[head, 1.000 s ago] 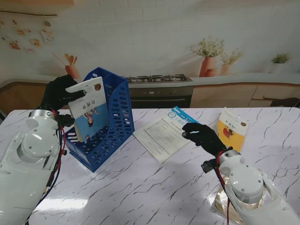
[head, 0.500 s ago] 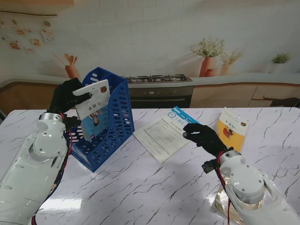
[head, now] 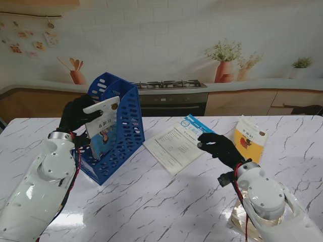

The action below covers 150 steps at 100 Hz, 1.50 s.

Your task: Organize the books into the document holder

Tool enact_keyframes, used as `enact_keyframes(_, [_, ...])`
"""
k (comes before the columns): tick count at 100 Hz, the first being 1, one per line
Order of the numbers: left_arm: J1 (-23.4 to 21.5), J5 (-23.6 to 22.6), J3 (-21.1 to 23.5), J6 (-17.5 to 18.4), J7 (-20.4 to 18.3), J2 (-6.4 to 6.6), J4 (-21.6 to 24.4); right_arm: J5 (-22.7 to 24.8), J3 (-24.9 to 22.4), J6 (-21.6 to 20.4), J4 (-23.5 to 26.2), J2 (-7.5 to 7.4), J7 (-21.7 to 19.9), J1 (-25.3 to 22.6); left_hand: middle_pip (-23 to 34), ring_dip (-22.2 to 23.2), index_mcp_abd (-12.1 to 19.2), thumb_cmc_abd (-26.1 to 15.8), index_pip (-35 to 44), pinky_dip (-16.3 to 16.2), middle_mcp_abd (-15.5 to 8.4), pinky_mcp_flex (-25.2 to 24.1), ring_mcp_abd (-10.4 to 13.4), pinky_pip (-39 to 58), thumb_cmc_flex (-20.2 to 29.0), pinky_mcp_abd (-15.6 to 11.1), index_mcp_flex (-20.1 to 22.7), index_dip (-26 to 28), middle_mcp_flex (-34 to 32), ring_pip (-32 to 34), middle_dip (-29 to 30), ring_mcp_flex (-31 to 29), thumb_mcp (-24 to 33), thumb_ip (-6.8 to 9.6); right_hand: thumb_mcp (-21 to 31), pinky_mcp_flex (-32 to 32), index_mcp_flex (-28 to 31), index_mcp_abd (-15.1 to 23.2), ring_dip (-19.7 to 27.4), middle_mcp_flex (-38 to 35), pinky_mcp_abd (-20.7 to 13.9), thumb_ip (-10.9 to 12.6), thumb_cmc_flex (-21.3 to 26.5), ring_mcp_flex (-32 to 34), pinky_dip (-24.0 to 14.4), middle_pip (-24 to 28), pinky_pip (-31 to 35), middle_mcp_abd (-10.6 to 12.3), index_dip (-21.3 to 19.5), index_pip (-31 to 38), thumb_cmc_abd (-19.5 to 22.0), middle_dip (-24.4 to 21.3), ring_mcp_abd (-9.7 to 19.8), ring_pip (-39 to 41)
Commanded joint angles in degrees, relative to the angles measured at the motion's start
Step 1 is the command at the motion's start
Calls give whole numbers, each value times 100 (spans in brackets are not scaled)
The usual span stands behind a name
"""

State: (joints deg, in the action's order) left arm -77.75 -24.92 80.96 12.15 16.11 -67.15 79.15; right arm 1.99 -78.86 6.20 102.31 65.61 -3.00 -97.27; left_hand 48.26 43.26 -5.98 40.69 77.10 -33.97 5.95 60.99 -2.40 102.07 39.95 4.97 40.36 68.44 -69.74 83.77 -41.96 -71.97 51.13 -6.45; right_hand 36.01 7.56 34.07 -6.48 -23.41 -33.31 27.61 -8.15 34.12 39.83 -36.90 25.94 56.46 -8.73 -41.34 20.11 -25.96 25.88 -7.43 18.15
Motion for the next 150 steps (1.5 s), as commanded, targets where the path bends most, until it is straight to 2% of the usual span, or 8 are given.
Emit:
enact_keyframes(1, [-47, 40, -32, 191, 10, -45, -84, -11, 14, 13, 25, 39, 8, -47, 192, -35, 438, -445, 391, 47, 0, 156, 99, 1455, 105, -415, -46, 253, -493, 325, -6, -101, 692, 257, 58, -46, -26, 73, -38, -31, -66, 224, -113, -5, -3, -39, -10, 167, 25, -25, 28, -6, 80, -101])
enact_keyframes(53, [-193, 150, -128, 301, -12, -52, -358, -27, 42, -14, -10, 35, -17, -38, 158, -47, 639, -651, 243, 183, -122, 144, -29, 1517, 167, -253, -218, 334, -288, 213, 33, -98, 279, 105, -48, -61, -62, 66, -41, 29, -92, 222, -50, -63, 1, -39, -11, 149, 40, -49, 117, -4, 95, -99])
enact_keyframes(57, [-218, 107, -130, 281, -37, -39, -333, -28, 43, -14, -12, 35, -16, -39, 163, -42, 704, -707, 202, 249, -180, 140, -277, 1506, 195, -209, -263, 326, -194, 166, 0, -93, 99, 85, -64, -67, -66, 60, -39, 32, -98, 223, -44, -71, 3, -39, -16, 150, 40, -49, 120, -5, 89, -102])
enact_keyframes(78, [-303, -60, -133, 230, -15, -18, -229, -34, 49, -10, -19, 37, -12, -44, 11, -25, 773, -782, 44, 470, -274, 122, -373, 1472, 308, -106, -470, 70, 81, -173, 4, -80, -454, -68, -100, -77, -71, 72, -31, 42, -103, 235, -24, -79, 14, -46, -35, 161, 37, -47, 116, -12, 100, -113])
enact_keyframes(110, [-439, -153, -87, 203, -29, 3, -124, -12, 44, -25, -26, 35, -9, -54, -958, 313, 822, -731, -223, 987, -45, -56, -784, 984, 431, 407, -1060, -1383, 681, -1669, 335, 192, -1060, -120, -39, -76, -51, 106, -28, 2, -93, 239, -61, -46, 18, -57, -43, 166, 30, -32, 58, -14, 91, -122])
enact_keyframes(127, [-546, -181, -20, 150, -75, 19, -13, 1, 33, -23, -23, 31, -21, -65, -1166, 367, 943, -739, -591, 760, -2, -697, -901, 609, 477, 638, -1154, -2492, 948, -2126, 515, 605, -1328, -126, 11, -70, -42, 107, -32, -19, -73, 231, -100, -27, 13, -64, -38, 167, 31, -27, 46, -12, 79, -121])
enact_keyframes(138, [-615, -206, 24, 151, -62, 21, 61, 3, 36, -33, -31, 29, -27, -61, -1206, 330, 819, -779, -1076, 501, 34, -1056, -1000, 300, 483, 817, -924, -3432, 1082, -2406, 668, 830, -1508, -117, 26, -60, -39, 100, -35, -16, -71, 227, -99, -24, 8, -67, -30, 158, 33, -28, 44, -10, 80, -118])
enact_keyframes(150, [-666, -246, 51, 128, -27, 20, 135, 4, 41, -54, -42, 27, -36, -54, -1244, 276, 599, -855, -1485, 233, 24, -1437, -1056, -18, 352, 979, -867, -3898, 1296, -2747, 947, 1129, -1598, -106, 17, -59, -43, 90, -38, -2, -68, 223, -91, -30, 6, -67, -25, 157, 38, -34, 58, -6, 75, -116])
